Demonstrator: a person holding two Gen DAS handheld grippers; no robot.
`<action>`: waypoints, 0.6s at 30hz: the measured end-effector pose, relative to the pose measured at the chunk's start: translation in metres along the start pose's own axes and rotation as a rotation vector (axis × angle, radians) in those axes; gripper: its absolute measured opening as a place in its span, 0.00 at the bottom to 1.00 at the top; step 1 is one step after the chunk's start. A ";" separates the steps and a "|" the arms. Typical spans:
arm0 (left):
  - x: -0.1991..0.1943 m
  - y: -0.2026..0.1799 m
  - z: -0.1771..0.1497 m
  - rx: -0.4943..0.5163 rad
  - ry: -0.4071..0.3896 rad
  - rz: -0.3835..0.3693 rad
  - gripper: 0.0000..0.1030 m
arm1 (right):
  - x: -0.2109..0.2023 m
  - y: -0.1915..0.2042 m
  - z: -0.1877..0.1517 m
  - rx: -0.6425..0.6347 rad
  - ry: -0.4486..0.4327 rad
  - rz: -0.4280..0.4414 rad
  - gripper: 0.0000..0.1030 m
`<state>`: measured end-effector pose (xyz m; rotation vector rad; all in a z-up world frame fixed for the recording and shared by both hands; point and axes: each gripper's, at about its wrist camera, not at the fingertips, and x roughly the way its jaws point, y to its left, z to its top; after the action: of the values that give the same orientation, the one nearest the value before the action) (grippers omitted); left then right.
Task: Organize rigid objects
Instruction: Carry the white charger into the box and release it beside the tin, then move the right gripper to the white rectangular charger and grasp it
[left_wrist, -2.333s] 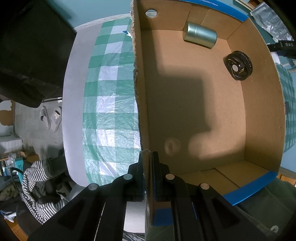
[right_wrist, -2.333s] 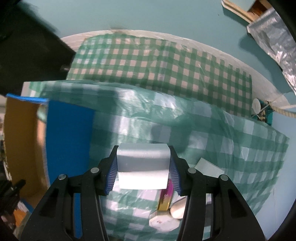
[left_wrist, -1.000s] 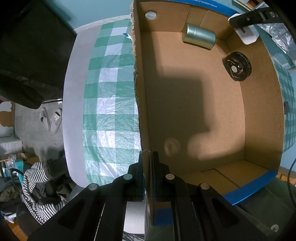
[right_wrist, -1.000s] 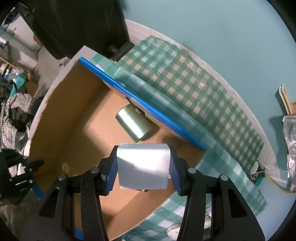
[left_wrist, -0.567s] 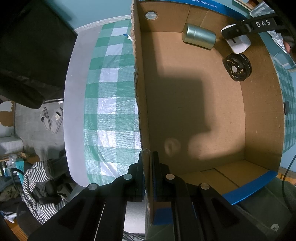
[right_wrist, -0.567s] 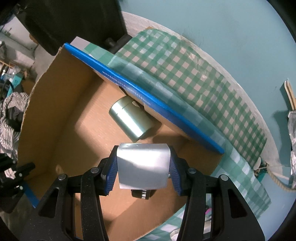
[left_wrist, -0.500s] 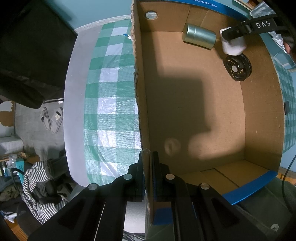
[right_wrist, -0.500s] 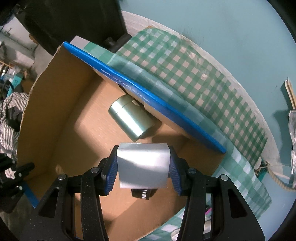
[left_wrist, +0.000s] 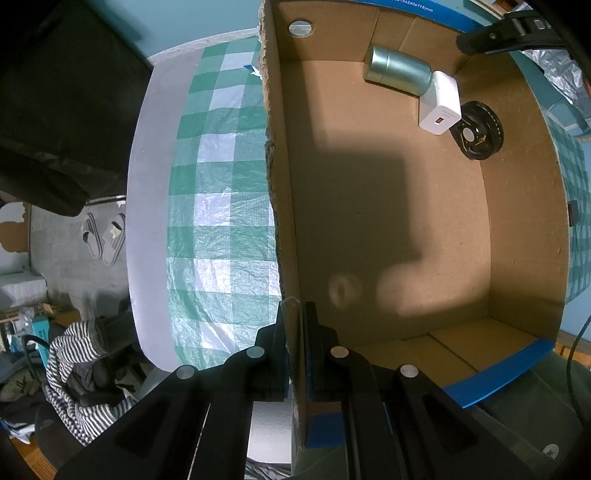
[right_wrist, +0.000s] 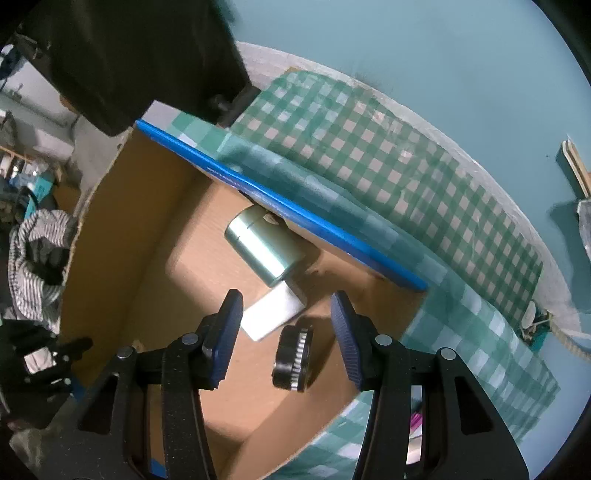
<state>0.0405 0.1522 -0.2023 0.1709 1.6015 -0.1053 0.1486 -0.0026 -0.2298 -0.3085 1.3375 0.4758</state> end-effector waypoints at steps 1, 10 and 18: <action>0.000 0.000 0.000 0.000 0.001 -0.001 0.06 | -0.002 0.000 -0.001 0.001 -0.003 0.003 0.48; 0.000 0.000 -0.001 0.001 0.000 -0.001 0.06 | -0.030 0.002 -0.011 0.014 -0.049 0.009 0.50; 0.000 0.000 -0.002 0.001 0.002 -0.001 0.06 | -0.042 -0.011 -0.026 0.071 -0.060 0.006 0.52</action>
<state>0.0390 0.1525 -0.2026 0.1710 1.6033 -0.1060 0.1251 -0.0311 -0.1954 -0.2303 1.2937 0.4381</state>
